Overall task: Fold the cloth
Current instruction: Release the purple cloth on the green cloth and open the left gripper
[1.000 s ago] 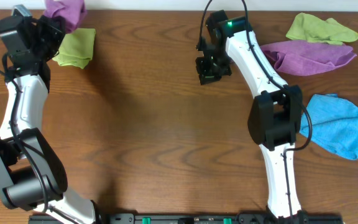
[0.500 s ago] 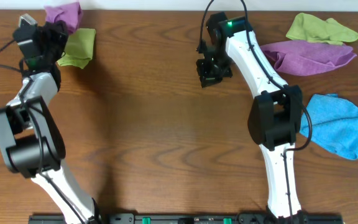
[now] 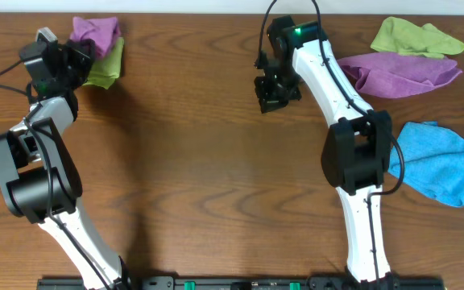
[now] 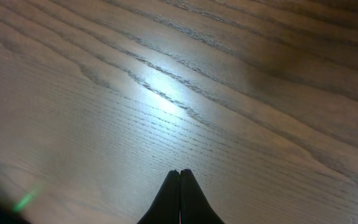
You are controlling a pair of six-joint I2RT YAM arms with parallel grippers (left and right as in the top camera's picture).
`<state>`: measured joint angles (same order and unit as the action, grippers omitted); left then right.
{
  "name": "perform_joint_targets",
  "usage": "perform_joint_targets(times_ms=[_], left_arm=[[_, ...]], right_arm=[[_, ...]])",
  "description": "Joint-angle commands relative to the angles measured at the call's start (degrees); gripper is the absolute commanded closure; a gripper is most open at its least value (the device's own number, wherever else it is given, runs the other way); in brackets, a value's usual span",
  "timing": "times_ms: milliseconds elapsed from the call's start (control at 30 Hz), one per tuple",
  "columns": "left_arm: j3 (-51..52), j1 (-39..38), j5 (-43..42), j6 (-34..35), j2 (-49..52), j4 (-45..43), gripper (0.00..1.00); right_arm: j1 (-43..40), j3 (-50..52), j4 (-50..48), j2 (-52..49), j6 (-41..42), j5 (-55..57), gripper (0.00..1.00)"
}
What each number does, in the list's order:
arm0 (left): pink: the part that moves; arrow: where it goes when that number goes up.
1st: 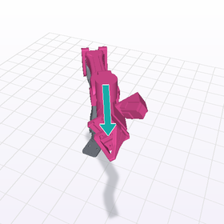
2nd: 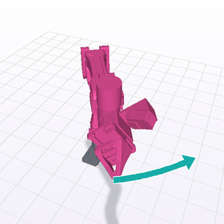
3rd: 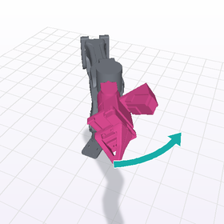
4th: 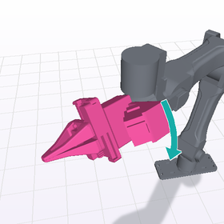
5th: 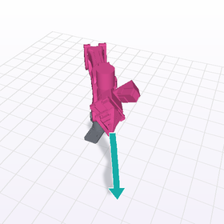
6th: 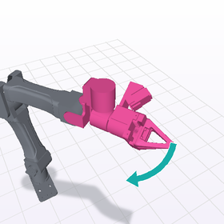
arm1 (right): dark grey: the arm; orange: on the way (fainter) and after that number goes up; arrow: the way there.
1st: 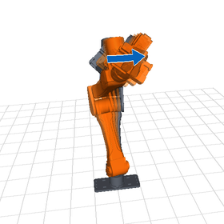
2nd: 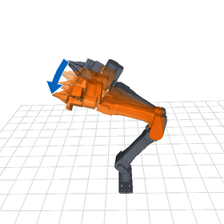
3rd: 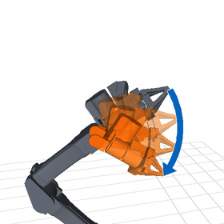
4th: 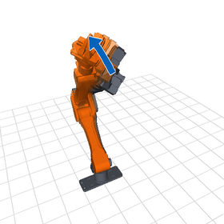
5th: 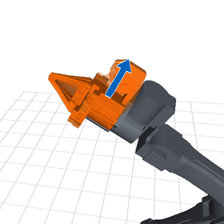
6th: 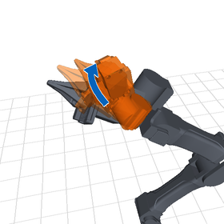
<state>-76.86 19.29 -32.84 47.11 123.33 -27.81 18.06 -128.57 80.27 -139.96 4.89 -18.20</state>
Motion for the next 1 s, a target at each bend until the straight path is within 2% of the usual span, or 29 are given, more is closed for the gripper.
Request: perform_joint_targets(times_ms=[0,167,367,700,733,767,833,967], left_arm=[[-1.1,0.1,-0.6,-3.1,1.1,2.8,0.95],[-1.1,0.1,0.3,-4.5,1.1,4.4,0.94],[-1.1,0.1,-2.1,-4.5,1.1,-0.1,0.94],[-1.1,0.1,3.4,-4.3,1.1,8.7,0.94],[-1.1,0.2,3.4,-4.2,1.1,8.7,0.89],[-1.1,0.3,3.0,-3.3,1.1,8.7,0.58],[-1.1,0.5,1.9,-1.2,1.1,8.7,0.05],[-1.1,1.1,0.0,1.4,0.7,8.9,0.04]], right_arm=[[0.4,-1.0,-0.1,1.9,-1.1,-0.5,0.98],[1.0,-1.0,-0.1,1.9,-1.1,-0.5,0.99],[1.9,-1.0,-0.2,1.9,-1.1,-0.5,0.98],[2.0,-1.0,-1.1,1.9,-1.1,-0.5,0.98],[2.0,-1.0,-1.2,1.9,-1.1,-0.5,0.98],[2.0,-1.0,-1.1,1.9,-1.1,-0.5,0.98],[2.0,-1.0,-1.0,1.9,-1.1,-0.5,0.98],[2.0,-1.0,-0.5,1.9,-1.1,-0.5,0.98]])
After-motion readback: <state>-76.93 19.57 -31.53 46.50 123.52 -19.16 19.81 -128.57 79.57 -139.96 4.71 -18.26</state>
